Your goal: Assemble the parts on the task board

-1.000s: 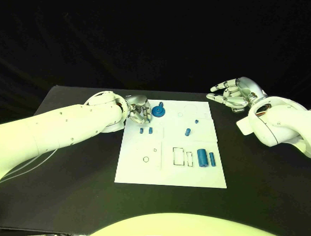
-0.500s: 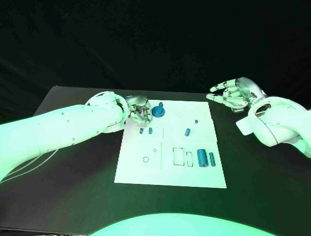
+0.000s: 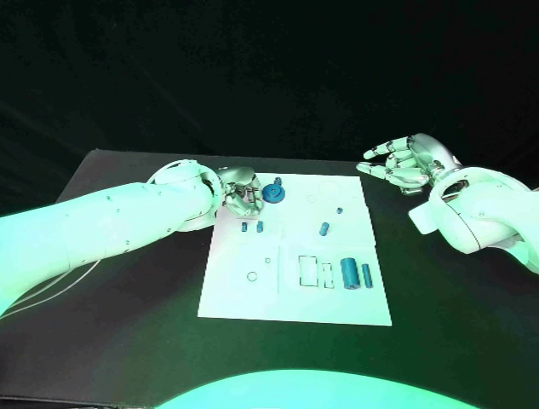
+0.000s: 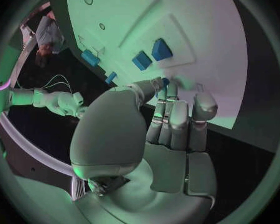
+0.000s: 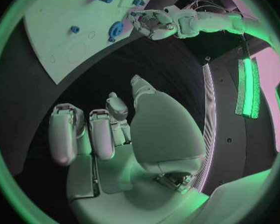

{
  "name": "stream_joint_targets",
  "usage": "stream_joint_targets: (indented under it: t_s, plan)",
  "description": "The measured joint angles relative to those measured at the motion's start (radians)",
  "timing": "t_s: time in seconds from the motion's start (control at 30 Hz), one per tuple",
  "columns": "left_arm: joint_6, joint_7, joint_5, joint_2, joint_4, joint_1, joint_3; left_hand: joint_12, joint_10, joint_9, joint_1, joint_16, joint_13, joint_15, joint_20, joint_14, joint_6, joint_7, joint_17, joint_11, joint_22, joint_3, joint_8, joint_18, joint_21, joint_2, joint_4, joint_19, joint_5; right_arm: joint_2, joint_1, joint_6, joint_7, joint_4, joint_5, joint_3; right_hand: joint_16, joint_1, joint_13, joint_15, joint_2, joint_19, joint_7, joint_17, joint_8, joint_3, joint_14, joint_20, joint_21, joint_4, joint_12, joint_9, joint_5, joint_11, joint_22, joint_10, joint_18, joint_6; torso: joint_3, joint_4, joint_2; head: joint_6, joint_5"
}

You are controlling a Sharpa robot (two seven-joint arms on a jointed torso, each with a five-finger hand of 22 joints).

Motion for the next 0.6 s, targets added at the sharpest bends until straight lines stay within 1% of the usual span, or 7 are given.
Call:
stream_joint_targets:
  t_s: [0.27, 0.3, 0.37, 0.4, 0.47, 0.53, 0.6]
  plan:
    - [-0.002, 0.003, 0.005, -0.006, 0.005, -0.003, 0.001, -0.003, 0.0, -0.002, 0.0, 0.0, 0.0, 0.0, 0.003, 0.0, 0.0, 0.0, -0.003, 0.0, -0.003, 0.003, -0.003, 0.0, 0.0, 0.0, -0.002, -0.003, 0.0, -0.001, 0.0, 0.0, 0.0, -0.001, 0.0, 0.0, 0.0, 0.0, 0.0, 0.0, 0.0, 0.0, 0.0, 0.0, 0.0, 0.0, 0.0, 0.0, 0.0, 0.0, 0.0, 0.0, 0.0, 0.0, 0.0, 0.0, 0.0, 0.0, -0.0002, 0.0006, 0.0, 0.0, -0.001]
    - [-0.002, 0.003, 0.006, -0.006, 0.005, -0.003, 0.001, -0.007, 0.0, -0.002, 0.0, 0.0, 0.001, 0.004, 0.004, -0.004, -0.001, 0.0, -0.003, 0.0, -0.003, 0.003, -0.008, 0.0, 0.0, 0.0, -0.003, -0.003, 0.0, -0.001, 0.0, 0.0, 0.0, -0.001, 0.0, 0.0, 0.0, 0.0, 0.0, 0.0, 0.0, 0.0, 0.0, 0.0, 0.0, 0.0, 0.0, 0.0, 0.0, 0.0, 0.0, 0.0, 0.0, 0.0, 0.0, 0.0, 0.0, 0.0, -0.0003, 0.0009, 0.0, 0.0, -0.001]
    - [-0.002, 0.003, 0.008, -0.007, 0.006, -0.004, 0.001, -0.019, 0.0, -0.008, 0.0, 0.0, 0.001, 0.003, 0.003, -0.003, -0.034, 0.003, -0.006, 0.0, -0.003, 0.01, -0.033, 0.0, 0.0, 0.0, -0.01, -0.003, 0.0, -0.001, 0.0, 0.0, 0.0, -0.001, 0.0, 0.0, 0.0, 0.0, 0.0, 0.0, 0.0, 0.0, 0.0, 0.0, 0.0, 0.0, 0.0, 0.0, 0.0, 0.0, 0.0, 0.0, 0.0, 0.0, 0.0, 0.0, 0.0, 0.0, -0.0006, 0.001, 0.0, -0.001, -0.001]
    - [-0.002, 0.003, 0.009, -0.007, 0.006, -0.005, 0.001, -0.023, 0.0, -0.014, -0.003, 0.0, 0.001, 0.003, 0.004, -0.003, -0.055, -0.002, -0.007, 0.0, -0.003, 0.012, -0.05, 0.0, 0.0, -0.003, -0.012, -0.003, 0.0, -0.001, 0.0, 0.0, 0.0, -0.001, 0.0, 0.0, 0.0, 0.0, 0.0, 0.0, 0.0, 0.0, 0.0, 0.0, 0.0, 0.0, 0.0, 0.0, 0.0, 0.0, 0.0, 0.0, 0.0, 0.0, 0.0, 0.0, 0.0, 0.0, -0.0007, 0.001, 0.0, -0.001, -0.001]
    - [-0.002, 0.003, 0.012, -0.008, 0.006, -0.005, 0.001, -0.028, 0.0, -0.019, -0.005, 0.0, 0.003, 0.003, 0.004, -0.003, -0.068, -0.004, -0.007, 0.0, -0.003, 0.012, -0.062, 0.0, 0.0, -0.005, -0.012, -0.003, 0.0, -0.001, 0.0, 0.0, 0.0, -0.002, 0.0, 0.0, 0.0, 0.0, 0.0, 0.0, 0.0, 0.0, 0.0, 0.0, 0.0, 0.0, 0.0, 0.0, 0.0, 0.0, 0.0, 0.0, 0.0, 0.0, 0.0, 0.0, 0.0, 0.0, -0.0009, 0.001, 0.0, -0.002, -0.002]
    - [-0.002, 0.003, 0.014, -0.009, 0.006, -0.005, 0.001, -0.038, 0.0, -0.027, -0.013, 0.0, 0.005, 0.003, 0.005, -0.003, -0.096, -0.009, -0.01, 0.0, -0.003, 0.015, -0.085, 0.0, -0.004, -0.013, -0.015, -0.009, 0.0, -0.001, 0.0, 0.001, 0.0, -0.003, 0.0, 0.0, 0.0, 0.0, 0.0, 0.0, 0.0, 0.0, 0.0, 0.0, 0.0, 0.0, 0.0, 0.0, 0.0, 0.0, 0.0, 0.0, 0.0, 0.0, 0.0, 0.0, 0.0, 0.0, -0.0008, 0.001, 0.0, -0.002, -0.001]
    - [-0.003, 0.003, 0.016, -0.009, 0.006, -0.006, 0.001, -0.039, 0.0, -0.031, -0.014, 0.0, 0.005, 0.003, 0.003, -0.003, -0.108, -0.012, -0.011, 0.0, -0.003, 0.016, -0.095, 0.0, -0.006, -0.014, -0.016, -0.011, 0.0, -0.001, 0.0, 0.001, 0.0, -0.004, 0.0, 0.0, 0.0, 0.0, 0.0, 0.0, 0.0, 0.0, 0.0, 0.0, 0.0, 0.0, 0.0, 0.0, 0.0, 0.0, 0.0, 0.0, 0.0, 0.0, 0.0, 0.0, 0.0, 0.0, -0.0009, 0.0009, 0.0, -0.002, -0.001]
